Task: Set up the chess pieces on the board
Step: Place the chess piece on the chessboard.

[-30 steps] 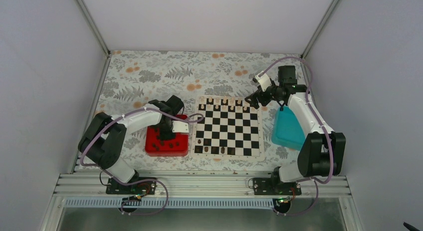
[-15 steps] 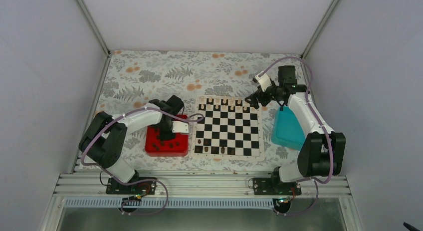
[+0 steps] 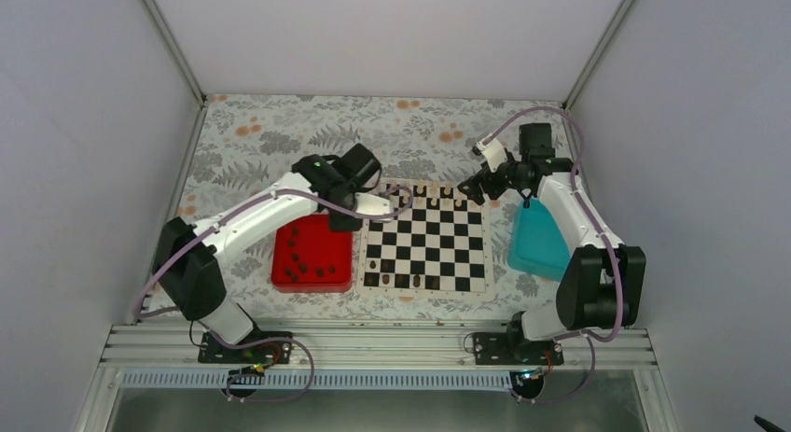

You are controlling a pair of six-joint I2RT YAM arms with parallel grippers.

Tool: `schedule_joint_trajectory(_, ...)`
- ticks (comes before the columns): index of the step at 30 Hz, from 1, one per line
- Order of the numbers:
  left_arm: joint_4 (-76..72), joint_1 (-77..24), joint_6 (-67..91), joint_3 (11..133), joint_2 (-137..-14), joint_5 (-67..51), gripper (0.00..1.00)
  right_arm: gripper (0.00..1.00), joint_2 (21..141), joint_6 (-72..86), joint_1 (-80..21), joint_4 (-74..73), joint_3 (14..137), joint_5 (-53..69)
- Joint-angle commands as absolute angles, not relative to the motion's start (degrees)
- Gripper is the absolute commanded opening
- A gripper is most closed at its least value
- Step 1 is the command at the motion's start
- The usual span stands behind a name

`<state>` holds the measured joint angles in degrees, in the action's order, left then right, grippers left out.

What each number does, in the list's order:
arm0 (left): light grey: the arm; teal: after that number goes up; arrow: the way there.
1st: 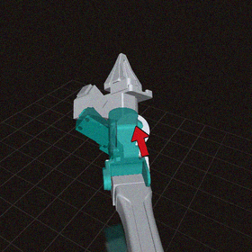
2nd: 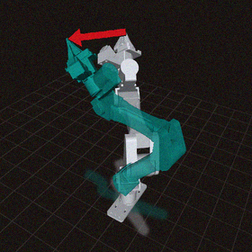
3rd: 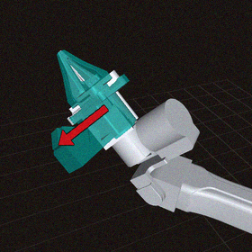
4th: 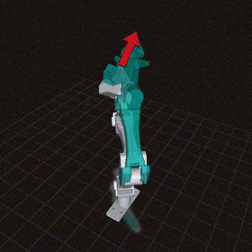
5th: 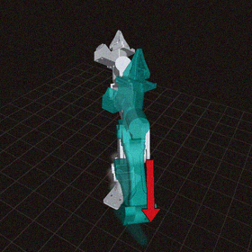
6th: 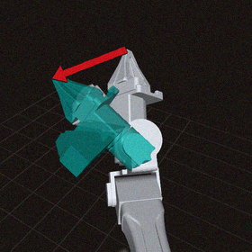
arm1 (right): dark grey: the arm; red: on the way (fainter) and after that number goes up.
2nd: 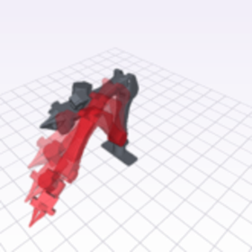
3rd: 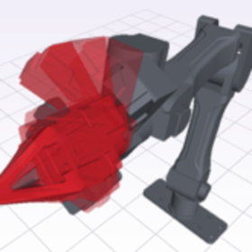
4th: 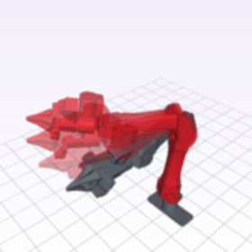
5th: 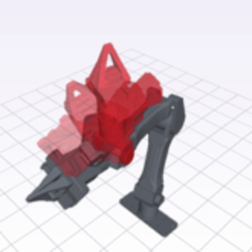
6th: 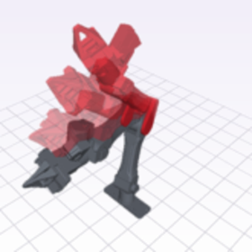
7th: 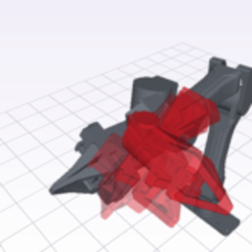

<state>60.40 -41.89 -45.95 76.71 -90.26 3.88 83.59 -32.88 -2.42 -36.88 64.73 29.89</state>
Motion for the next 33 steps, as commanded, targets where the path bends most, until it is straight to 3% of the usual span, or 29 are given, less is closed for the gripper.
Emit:
schedule_joint_trajectory(1,63.6,-47.9,-44.8,83.9,-95.6,2.8,0.07,1.00,84.4,-32.2,-1.8,-36.4,65.9,29.9)
schedule_joint_trajectory(12,61.3,-56.5,-45.4,92.5,-109.8,-1.1,0.07,1.00,85.3,-30.9,-0.9,-35.9,66.1,27.6)
schedule_joint_trajectory(33,55.6,-60.0,-46.8,88.4,-118.0,-5.0,0.08,1.00,85.8,-31.6,-0.5,-37.0,66.3,28.5)
